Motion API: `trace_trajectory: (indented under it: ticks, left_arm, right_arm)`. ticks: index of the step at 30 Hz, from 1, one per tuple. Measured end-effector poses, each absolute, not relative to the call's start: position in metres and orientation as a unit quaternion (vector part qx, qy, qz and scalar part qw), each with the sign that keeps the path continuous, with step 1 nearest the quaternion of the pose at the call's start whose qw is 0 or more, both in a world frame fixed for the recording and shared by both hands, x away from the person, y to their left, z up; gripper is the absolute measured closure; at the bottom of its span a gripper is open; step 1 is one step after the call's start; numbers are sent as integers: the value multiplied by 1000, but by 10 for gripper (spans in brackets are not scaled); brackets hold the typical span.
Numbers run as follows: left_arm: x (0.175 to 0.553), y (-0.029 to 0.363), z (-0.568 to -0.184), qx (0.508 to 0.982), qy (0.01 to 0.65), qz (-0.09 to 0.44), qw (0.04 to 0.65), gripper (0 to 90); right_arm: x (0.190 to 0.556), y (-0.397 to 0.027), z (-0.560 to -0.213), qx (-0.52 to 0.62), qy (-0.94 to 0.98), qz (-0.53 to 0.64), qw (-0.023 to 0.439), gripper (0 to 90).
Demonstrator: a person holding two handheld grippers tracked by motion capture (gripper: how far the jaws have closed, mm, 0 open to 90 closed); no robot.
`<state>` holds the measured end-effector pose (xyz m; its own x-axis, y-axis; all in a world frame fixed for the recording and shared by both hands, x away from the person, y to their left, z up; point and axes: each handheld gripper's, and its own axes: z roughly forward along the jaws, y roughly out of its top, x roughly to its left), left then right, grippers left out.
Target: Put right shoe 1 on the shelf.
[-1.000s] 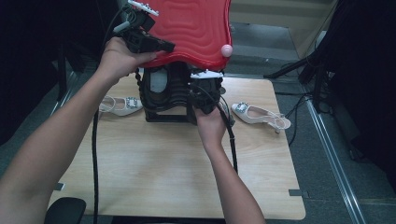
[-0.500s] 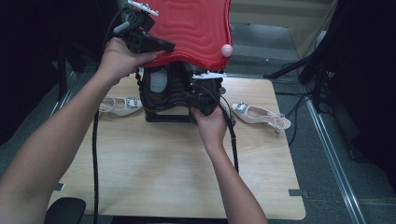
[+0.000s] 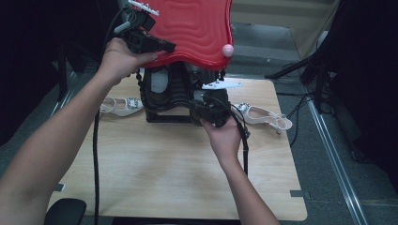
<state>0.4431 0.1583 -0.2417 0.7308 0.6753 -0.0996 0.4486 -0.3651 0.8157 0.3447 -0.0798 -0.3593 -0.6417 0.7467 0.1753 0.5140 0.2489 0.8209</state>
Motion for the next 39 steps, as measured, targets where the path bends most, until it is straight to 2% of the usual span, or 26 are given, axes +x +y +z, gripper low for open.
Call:
trace_trajectory:
  ticks: [2, 8, 18, 31, 39]
  left_arm:
    - [443, 158, -242, 816, 344, 128, 447, 900]
    - [443, 159, -241, 816, 347, 122, 446, 900]
    - [444, 159, -241, 817, 345, 122, 446, 900]
    - [443, 158, -241, 818, 347, 122, 443, 900]
    - [443, 158, -241, 818, 345, 123, 443, 900]
  right_arm:
    - [339, -85, -360, 402, 783, 460, 119, 900]
    - [328, -103, -371, 400, 791, 448, 115, 900]
    - [332, -118, -401, 401, 809, 416, 112, 900]
    - [340, -104, -408, 416, 797, 428, 94, 900]
    - [350, -94, -408, 423, 782, 447, 103, 900]
